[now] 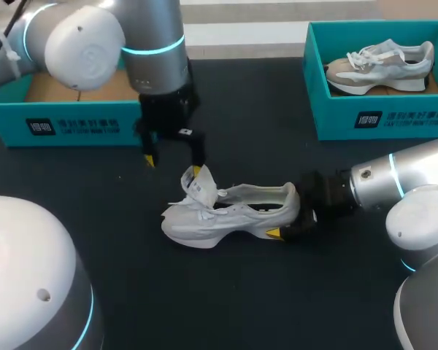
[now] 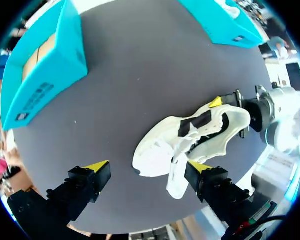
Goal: Take the shoe out of the shoebox, open the shoe tongue, remove and reinsert the insole, then place the shoe into the shoebox
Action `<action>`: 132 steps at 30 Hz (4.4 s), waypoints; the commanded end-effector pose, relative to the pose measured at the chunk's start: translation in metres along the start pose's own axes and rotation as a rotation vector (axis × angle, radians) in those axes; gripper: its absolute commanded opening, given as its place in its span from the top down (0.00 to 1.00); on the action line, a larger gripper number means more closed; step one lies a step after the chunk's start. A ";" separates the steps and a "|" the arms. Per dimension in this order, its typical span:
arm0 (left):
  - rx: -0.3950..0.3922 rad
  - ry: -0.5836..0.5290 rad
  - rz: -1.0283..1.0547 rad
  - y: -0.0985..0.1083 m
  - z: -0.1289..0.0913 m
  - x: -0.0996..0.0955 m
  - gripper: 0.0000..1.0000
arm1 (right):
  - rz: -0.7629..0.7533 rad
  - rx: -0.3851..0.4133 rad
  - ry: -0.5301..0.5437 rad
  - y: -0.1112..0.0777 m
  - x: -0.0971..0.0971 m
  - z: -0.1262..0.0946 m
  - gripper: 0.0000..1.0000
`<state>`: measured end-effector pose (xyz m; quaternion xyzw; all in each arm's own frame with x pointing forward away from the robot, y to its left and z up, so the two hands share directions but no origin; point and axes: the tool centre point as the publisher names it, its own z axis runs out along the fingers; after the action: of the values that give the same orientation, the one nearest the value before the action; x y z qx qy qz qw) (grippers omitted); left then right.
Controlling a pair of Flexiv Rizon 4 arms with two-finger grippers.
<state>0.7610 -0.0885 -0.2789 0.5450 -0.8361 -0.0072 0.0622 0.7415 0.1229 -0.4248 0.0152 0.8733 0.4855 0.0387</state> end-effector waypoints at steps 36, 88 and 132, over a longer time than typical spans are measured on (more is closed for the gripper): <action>0.132 0.203 1.547 -0.019 0.030 0.128 1.00 | 0.000 0.003 -0.001 -0.001 -0.001 0.002 1.00; 0.069 0.203 1.453 -0.007 0.114 0.135 1.00 | 0.000 0.003 -0.001 -0.001 -0.001 0.002 1.00; 0.116 0.071 1.419 -0.034 0.146 0.121 1.00 | 0.000 0.003 -0.001 -0.001 -0.001 0.002 1.00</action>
<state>0.7252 -0.2235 -0.4076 -0.1306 -0.9855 0.0946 0.0516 0.7417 0.1227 -0.4255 0.0152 0.8732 0.4856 0.0389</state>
